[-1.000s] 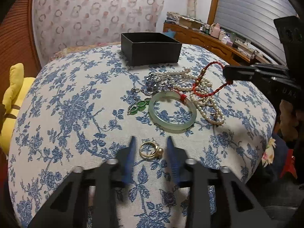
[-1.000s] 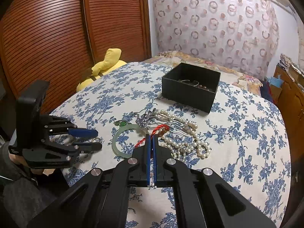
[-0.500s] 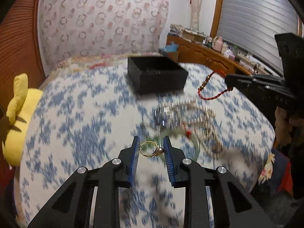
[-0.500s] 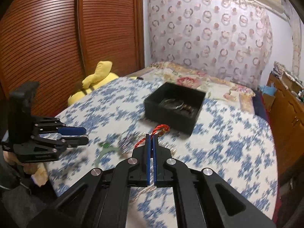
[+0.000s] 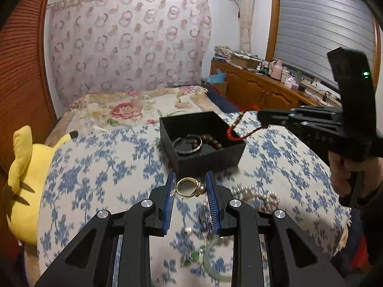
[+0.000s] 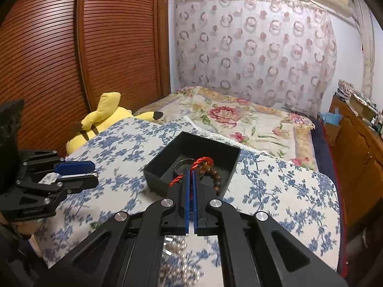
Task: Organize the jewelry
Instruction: 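Carry the red bracelet into the black box with the right tool while the left releases the ring inside, then move both tools back to the pile, lowering the left tool around the jade bangle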
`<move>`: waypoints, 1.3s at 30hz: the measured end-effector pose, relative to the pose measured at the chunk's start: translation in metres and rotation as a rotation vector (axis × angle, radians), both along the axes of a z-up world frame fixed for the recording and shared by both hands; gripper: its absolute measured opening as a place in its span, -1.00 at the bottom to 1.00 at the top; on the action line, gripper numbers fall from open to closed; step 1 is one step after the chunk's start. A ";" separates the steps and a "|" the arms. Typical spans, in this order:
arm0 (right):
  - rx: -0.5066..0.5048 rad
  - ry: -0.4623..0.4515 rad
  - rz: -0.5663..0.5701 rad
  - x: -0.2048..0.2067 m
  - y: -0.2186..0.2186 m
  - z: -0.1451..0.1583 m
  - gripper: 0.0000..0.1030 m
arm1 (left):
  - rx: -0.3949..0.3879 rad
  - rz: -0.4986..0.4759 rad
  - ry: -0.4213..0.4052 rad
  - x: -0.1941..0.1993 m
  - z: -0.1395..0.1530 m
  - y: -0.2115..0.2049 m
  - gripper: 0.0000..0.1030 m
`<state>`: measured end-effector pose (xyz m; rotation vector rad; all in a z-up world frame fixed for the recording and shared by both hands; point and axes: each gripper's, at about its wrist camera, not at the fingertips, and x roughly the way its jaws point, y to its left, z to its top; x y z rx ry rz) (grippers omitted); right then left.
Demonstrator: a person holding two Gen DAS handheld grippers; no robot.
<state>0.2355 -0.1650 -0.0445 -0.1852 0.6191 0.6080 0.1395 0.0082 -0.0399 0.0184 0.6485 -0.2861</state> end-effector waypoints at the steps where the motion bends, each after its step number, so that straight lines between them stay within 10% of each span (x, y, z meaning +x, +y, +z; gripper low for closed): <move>1: -0.002 0.006 0.000 0.006 0.003 -0.003 -0.94 | 0.000 0.001 0.001 0.004 0.001 -0.001 -0.53; 39: 0.012 0.092 -0.037 0.028 -0.022 -0.037 -0.64 | -0.014 0.022 0.092 0.113 -0.020 -0.028 -0.35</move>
